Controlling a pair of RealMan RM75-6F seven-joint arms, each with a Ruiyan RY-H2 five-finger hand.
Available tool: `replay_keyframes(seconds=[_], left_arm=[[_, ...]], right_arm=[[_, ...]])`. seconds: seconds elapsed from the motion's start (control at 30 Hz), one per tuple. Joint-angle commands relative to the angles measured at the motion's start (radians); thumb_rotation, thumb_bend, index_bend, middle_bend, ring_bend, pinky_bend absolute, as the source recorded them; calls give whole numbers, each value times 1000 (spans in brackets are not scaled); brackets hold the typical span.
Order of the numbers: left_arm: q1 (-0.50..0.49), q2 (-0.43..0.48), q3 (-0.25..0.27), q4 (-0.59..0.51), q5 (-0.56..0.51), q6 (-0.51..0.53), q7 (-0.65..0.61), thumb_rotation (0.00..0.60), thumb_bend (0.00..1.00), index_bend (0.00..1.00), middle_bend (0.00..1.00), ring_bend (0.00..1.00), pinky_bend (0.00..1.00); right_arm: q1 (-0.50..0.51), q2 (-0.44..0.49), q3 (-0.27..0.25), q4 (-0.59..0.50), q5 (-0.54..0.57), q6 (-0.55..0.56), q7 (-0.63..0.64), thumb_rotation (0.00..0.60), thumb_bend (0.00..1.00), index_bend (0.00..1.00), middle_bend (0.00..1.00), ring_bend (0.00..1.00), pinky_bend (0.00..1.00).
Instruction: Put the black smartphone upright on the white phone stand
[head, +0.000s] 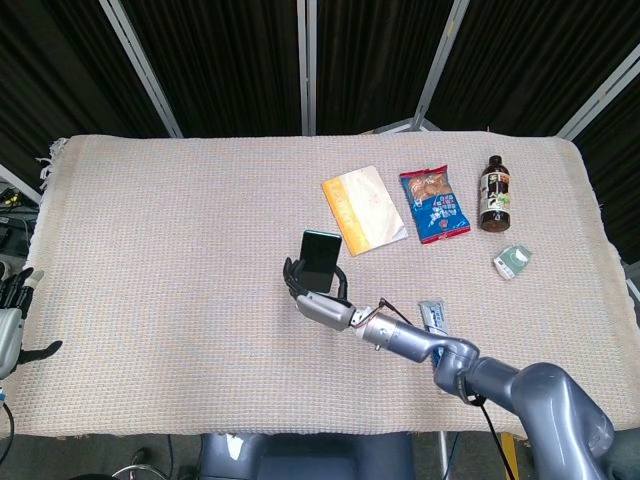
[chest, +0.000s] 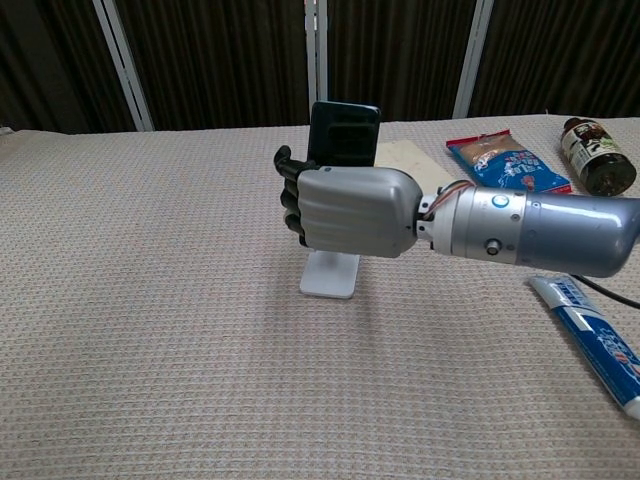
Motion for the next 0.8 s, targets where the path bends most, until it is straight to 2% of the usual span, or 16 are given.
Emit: replay_keyframes(seconds=[0.03,0.2,0.23,0.57,0.8], left_arm=[[0,1,0,-1,0,1,0,600,0,0,0,0,0],[0,2,0,-1,-1,1,-2,600,0,0,0,0,0],[0,2,0,-1,-1,1,-2,600,0,0,0,0,0],[2,4,2,-4,2,4,-4,600,0,0,0,0,0],[4,8,4,-7,9,8,-11,600,0,0,0,0,0]], right_arm=[[-4,-6,5,2,10,-2,-11,600,186,394,402,361,226],[-11,-2,12,-14,27,-10,-27,600,167,183,213,295,172],[-12,-1,13,-17,29,-9,-29,600,165,167,195,290,171],[-25,17,16,-62,30,30,-38,600,160,156,166,288,172],[-71,98,23,-150,40,104,-20,600,161,157,172,288,173]])
